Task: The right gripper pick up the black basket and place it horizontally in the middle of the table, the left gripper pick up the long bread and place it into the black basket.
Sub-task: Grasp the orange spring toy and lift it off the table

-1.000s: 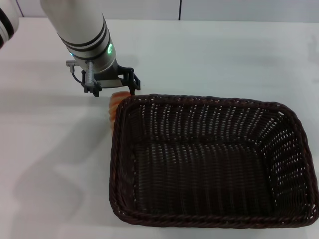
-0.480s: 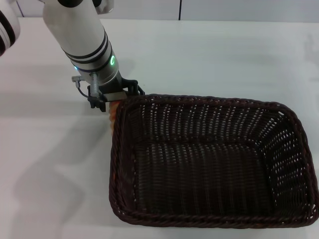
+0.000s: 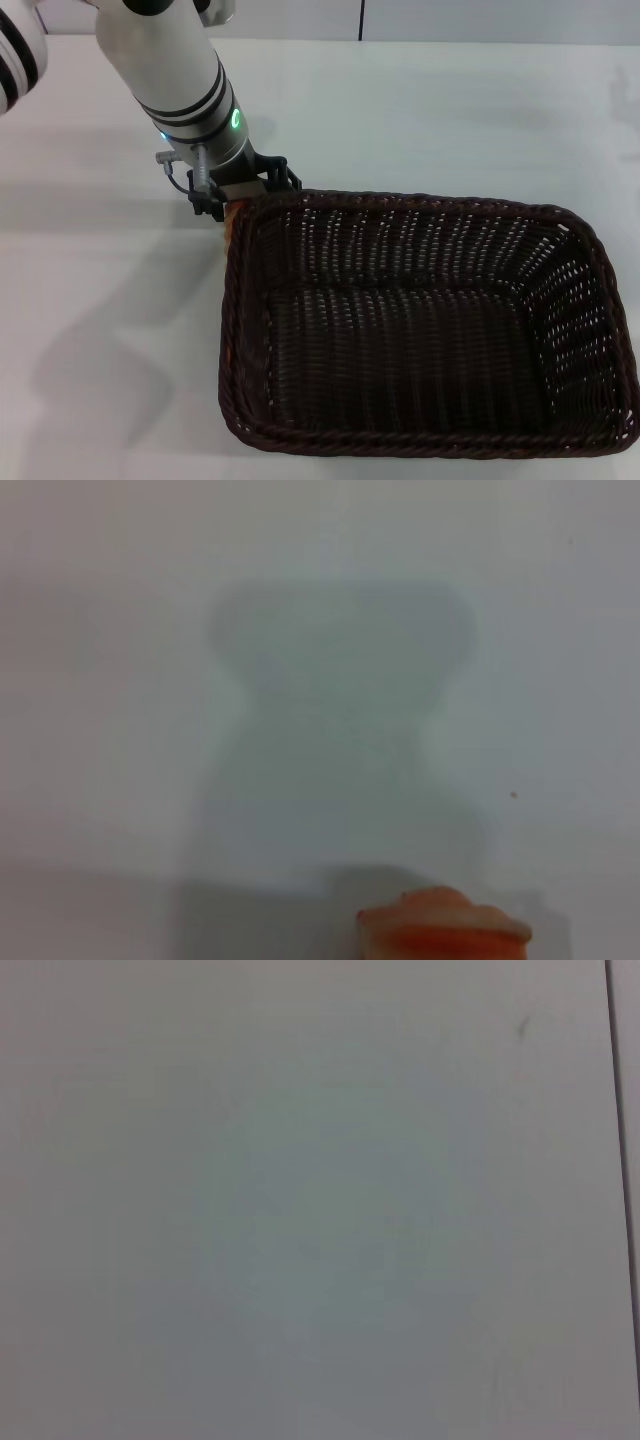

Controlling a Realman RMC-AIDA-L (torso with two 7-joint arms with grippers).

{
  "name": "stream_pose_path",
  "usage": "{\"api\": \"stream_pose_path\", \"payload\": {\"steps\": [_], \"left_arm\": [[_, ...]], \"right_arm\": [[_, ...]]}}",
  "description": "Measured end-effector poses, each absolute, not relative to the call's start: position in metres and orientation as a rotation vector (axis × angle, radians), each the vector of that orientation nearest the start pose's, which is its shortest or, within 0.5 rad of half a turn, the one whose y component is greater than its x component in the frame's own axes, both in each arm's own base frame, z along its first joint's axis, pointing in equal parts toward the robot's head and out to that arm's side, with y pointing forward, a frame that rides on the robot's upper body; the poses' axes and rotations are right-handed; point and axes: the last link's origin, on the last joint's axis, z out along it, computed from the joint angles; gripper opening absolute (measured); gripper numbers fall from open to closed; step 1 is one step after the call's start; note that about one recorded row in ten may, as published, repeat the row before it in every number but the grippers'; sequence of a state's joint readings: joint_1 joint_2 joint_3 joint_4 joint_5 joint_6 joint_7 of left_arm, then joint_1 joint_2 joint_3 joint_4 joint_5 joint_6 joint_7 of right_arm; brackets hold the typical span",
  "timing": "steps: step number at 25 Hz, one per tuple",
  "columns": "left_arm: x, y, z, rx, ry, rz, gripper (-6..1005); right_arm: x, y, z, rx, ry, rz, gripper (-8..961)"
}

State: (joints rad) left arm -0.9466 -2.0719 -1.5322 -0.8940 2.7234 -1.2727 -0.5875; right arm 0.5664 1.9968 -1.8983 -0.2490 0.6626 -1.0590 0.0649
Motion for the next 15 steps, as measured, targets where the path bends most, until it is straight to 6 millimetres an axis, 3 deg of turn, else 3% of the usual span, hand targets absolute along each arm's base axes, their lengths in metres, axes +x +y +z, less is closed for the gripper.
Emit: {"api": "stream_pose_path", "payload": {"steps": [15], "left_arm": [[-0.1571,0.4076,-0.067,-1.795,-1.636,0.381,821]], "right_arm": [[0.2967,0.4026,0.0482,-1.458,0.412,0.72,371]]}}
